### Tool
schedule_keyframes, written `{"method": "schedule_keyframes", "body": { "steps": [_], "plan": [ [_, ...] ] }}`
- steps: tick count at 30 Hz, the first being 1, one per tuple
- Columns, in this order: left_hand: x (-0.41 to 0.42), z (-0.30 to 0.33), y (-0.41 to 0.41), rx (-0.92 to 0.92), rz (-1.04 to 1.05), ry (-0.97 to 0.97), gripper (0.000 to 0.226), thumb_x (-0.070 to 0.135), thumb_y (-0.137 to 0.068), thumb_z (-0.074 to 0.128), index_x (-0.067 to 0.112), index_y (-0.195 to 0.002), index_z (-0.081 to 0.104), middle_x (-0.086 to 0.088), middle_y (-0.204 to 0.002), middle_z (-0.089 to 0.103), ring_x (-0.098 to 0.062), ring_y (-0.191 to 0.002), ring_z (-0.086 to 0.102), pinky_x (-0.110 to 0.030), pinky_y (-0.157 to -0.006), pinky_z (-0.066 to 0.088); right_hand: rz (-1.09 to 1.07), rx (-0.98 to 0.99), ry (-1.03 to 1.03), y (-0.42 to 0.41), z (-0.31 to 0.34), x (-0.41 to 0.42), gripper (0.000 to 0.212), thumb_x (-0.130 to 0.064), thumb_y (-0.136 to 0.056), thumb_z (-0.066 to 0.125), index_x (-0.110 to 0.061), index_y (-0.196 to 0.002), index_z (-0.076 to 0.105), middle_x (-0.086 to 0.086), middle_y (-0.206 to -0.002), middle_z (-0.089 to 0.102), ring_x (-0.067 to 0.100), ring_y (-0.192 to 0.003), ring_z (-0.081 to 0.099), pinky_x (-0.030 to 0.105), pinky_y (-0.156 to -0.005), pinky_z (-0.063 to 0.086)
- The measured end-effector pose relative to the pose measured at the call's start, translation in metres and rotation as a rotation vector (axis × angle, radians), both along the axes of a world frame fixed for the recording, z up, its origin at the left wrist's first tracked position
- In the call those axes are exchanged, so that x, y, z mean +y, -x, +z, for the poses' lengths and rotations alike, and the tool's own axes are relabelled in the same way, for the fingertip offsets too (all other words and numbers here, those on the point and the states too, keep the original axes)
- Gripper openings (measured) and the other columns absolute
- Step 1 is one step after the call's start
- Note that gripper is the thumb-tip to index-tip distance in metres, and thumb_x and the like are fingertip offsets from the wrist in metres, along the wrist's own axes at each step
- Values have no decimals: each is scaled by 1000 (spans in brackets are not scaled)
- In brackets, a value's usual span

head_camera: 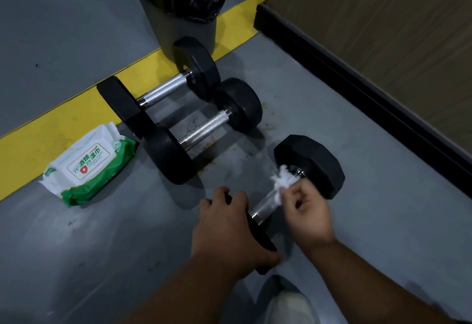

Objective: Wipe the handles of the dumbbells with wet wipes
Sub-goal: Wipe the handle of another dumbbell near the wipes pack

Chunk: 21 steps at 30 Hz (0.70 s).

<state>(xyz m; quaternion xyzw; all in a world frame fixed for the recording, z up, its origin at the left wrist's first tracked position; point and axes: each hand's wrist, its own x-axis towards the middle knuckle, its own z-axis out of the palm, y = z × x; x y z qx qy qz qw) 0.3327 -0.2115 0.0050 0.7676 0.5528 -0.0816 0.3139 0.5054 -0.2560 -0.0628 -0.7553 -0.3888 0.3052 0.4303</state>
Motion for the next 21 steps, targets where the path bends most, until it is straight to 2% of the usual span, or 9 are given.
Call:
{"method": "schedule_keyframes", "body": {
  "steps": [2, 4, 7, 10, 12, 15, 17, 19, 21],
  "plan": [
    [-4, 2, -3, 6, -17, -22, 88, 73, -35, 73, 38, -108, 39, 5, -139, 28, -22, -120, 32, -41, -87, 54, 170, -92, 52, 11, 2, -10, 25, -17, -91, 72, -21, -76, 54, -2, -58, 57, 4, -49, 52, 19, -51, 43],
    [-11, 2, -6, 24, -28, -37, 87, 73, -39, 70, 37, -113, 40, 4, -143, 24, -24, -124, 29, -41, -90, 52, 210, -41, 89, 9, 5, -11, 20, -18, -90, 74, -31, -91, 59, -3, -66, 66, 7, -58, 63, 18, -58, 50],
    [-27, -1, -11, 23, -10, -125, 84, 72, -39, 65, 34, -111, 43, -2, -150, 26, -29, -127, 29, -45, -90, 52, -46, 83, 16, -8, 5, -9, 19, -17, -93, 70, -34, -100, 64, 5, -65, 65, 13, -59, 62, 33, -63, 53],
    [-41, -5, -18, -9, 0, -204, 75, 66, -33, 68, 29, -97, 53, -13, -144, 42, -38, -121, 39, -49, -80, 53, -172, 34, -20, -6, 2, -21, 17, -19, -93, 70, -36, -94, 69, -12, -69, 70, 3, -66, 65, 26, -70, 55],
    [-51, -8, -22, -38, -13, -248, 75, 62, -31, 73, 27, -95, 58, -17, -139, 47, -44, -119, 44, -54, -79, 53, -15, 21, 5, 6, 3, -33, 20, -21, -91, 71, -41, -95, 70, -24, -87, 74, -5, -79, 70, 13, -77, 53],
    [-60, -13, -24, -85, -23, -296, 77, 57, -33, 79, 25, -100, 62, -19, -137, 48, -49, -120, 46, -59, -81, 52, 132, -38, -15, 1, 3, -37, 23, -19, -89, 72, -39, -100, 71, -30, -96, 73, -5, -89, 71, 10, -83, 52],
    [-60, -14, -23, -65, -37, -286, 78, 62, -30, 82, 26, -96, 59, -19, -138, 47, -51, -121, 45, -61, -82, 52, -24, -68, -28, -13, 1, -30, 29, -13, -90, 74, -41, -98, 71, -36, -93, 71, -10, -91, 69, 6, -83, 49],
    [-60, -10, -23, -36, -52, -270, 79, 73, -34, 77, 28, -95, 56, -18, -142, 44, -51, -127, 40, -64, -88, 50, -217, -39, -56, -19, -1, -24, 23, -16, -91, 73, -38, -100, 73, -36, -93, 70, -9, -96, 68, 9, -87, 50],
    [-57, -4, -20, -28, -73, -236, 75, 79, -46, 63, 30, -101, 56, -14, -147, 37, -46, -133, 32, -59, -101, 43, -217, -6, -65, -12, -4, -24, 20, -13, -92, 72, -27, -106, 76, -35, -93, 70, -8, -97, 68, 9, -88, 51]
  ]
}}
